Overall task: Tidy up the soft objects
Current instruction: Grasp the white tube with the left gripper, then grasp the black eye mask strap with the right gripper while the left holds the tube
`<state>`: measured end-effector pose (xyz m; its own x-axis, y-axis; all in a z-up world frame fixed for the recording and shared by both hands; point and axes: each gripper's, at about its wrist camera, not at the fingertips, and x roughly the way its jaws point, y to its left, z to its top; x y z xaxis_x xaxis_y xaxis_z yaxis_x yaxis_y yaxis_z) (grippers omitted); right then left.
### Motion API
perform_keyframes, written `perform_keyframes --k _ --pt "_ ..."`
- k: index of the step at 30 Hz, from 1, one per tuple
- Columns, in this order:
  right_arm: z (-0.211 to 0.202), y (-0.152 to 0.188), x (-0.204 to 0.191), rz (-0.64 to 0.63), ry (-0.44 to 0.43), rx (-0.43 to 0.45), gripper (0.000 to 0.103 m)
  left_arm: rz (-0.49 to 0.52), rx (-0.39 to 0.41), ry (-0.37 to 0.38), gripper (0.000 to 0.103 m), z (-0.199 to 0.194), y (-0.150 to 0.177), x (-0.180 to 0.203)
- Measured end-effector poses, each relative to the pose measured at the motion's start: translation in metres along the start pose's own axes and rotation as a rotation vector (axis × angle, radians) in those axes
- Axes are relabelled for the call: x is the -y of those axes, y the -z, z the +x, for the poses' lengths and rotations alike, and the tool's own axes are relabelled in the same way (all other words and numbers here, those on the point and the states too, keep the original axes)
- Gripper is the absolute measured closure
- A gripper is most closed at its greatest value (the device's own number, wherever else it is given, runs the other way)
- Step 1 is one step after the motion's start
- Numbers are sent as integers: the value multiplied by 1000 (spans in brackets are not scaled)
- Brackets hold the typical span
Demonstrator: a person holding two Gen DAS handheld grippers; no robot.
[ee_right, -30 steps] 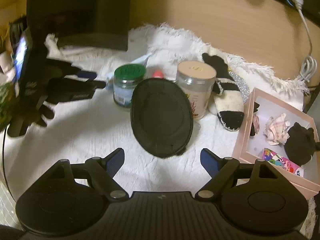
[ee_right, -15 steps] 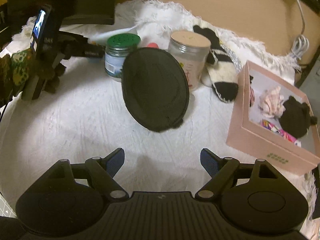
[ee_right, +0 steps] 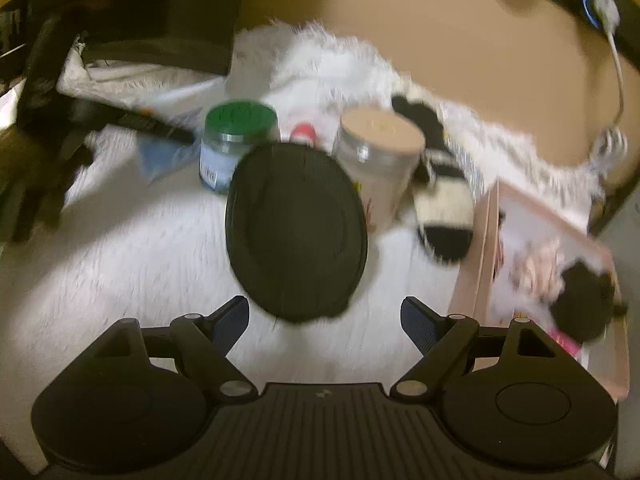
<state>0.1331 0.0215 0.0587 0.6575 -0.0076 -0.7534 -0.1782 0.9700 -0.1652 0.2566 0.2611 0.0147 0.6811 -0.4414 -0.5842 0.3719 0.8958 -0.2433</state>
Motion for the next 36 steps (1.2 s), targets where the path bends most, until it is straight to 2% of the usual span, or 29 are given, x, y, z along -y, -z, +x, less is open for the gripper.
perform_keyframes --k 4,8,13,18,20,21,28,29,31,36 --pt "9 -14 12 22 -24 40 19 -33 2 -31 86 -19 16 0" --pt "23 -24 34 107 -120 30 19 -53 6 -53 86 -32 20 -1" --pt "59 -41 49 164 -206 -26 19 -81 -4 -48 86 -35 22 -4" --pt "104 -48 56 274 -336 -99 21 -118 -10 -39 86 -31 19 -8" --pt "103 -48 54 312 -386 -108 39 -132 -4 -31 85 -32 18 -10" --pt "97 -47 50 296 -413 -102 54 -131 6 -32 85 -34 17 -11" --pt "58 -36 15 189 -527 -115 62 -149 14 -21 85 -35 11 -17" --pt "56 -34 9 173 -519 -118 65 -155 5 -21 85 -33 10 -18" --pt "62 -35 -2 153 -487 -152 82 -164 -16 -12 85 -27 10 -19" --pt "68 -40 -8 196 -464 -178 84 -212 -19 -7 84 -13 9 -24"
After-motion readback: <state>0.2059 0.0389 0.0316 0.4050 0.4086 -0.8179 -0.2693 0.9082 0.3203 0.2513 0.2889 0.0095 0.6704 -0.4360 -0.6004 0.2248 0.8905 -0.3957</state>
